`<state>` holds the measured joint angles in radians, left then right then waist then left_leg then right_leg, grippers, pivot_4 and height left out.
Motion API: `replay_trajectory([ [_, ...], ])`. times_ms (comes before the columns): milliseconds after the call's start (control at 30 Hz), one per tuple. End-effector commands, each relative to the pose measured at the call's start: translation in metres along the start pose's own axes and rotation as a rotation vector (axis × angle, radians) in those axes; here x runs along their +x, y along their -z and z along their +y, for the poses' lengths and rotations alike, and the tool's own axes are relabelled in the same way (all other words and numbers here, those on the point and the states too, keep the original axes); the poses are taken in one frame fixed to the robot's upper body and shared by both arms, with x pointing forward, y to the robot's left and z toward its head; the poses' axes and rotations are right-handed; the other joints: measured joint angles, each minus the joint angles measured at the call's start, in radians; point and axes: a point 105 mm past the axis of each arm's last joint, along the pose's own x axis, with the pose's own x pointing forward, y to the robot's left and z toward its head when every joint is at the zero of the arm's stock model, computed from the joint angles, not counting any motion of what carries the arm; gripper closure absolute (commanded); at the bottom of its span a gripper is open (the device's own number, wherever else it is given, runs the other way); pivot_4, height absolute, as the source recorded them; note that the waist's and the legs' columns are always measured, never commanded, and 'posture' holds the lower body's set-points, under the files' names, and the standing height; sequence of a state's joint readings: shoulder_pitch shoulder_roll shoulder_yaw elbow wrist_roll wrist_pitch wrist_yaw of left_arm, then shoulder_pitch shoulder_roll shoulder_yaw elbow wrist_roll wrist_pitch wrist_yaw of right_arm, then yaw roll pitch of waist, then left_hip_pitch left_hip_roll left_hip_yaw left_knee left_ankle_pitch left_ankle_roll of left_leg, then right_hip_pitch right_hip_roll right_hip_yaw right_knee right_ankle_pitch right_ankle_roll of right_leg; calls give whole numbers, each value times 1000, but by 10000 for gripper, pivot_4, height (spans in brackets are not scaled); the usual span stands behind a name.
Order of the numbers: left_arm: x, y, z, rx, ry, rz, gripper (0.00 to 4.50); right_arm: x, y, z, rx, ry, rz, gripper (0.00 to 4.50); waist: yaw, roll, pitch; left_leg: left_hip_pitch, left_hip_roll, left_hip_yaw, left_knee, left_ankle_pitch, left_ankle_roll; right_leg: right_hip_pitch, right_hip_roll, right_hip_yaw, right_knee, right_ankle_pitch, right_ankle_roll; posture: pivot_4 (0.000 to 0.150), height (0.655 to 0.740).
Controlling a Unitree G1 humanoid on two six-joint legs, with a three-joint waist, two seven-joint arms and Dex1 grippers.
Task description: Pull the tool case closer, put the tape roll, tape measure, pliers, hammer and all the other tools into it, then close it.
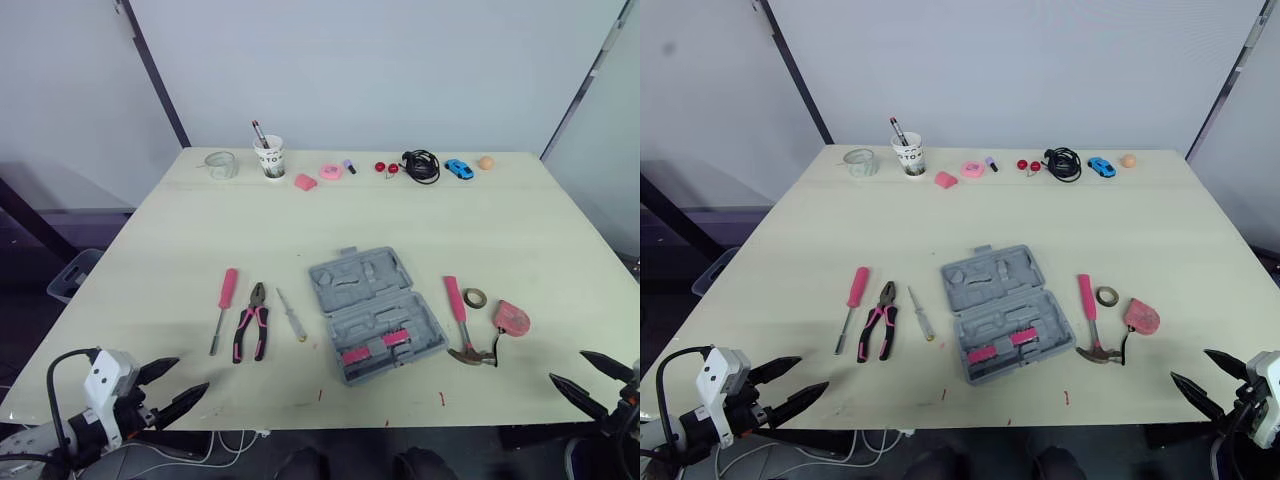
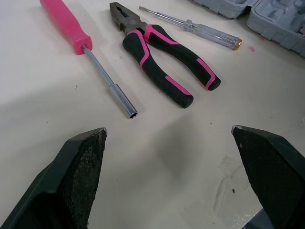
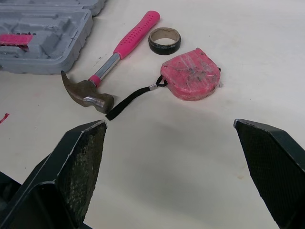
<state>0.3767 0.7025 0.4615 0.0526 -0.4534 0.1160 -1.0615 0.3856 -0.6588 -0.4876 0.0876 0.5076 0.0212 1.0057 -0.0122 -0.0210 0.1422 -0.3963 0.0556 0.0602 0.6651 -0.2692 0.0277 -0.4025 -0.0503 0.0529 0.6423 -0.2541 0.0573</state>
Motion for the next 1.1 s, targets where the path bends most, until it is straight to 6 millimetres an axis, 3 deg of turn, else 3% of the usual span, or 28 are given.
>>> replay_trajectory([
  [33, -4, -3, 2, 23, -1, -2, 210, -2, -12, -3, -39, 10, -36, 0, 0, 0, 0, 0, 0, 0, 0, 0, 0, 0, 0, 0, 0, 0, 0, 1500, 7400],
  [533, -9, -5, -2, -13, 42, -13, 210, 7, -15, -4, -45, -15, -27, 0, 0, 0, 0, 0, 0, 2, 1, 0, 0, 0, 0, 0, 0, 0, 0, 1500, 7400],
  [833, 2, -28, -7, -38, 86, -93, 210, 28, -36, 4, -79, -53, -60, 0, 0, 0, 0, 0, 0, 2, 1, 0, 0, 1, 1, 0, 1, 0, 0, 1500, 7400],
  [1100, 26, -58, -14, -38, 158, -114, 210, 64, -64, 13, -148, -100, -45, 0, -1, 0, 0, 0, -2, 3, 2, 0, 0, 1, 2, 0, 2, 0, 0, 1500, 7400],
])
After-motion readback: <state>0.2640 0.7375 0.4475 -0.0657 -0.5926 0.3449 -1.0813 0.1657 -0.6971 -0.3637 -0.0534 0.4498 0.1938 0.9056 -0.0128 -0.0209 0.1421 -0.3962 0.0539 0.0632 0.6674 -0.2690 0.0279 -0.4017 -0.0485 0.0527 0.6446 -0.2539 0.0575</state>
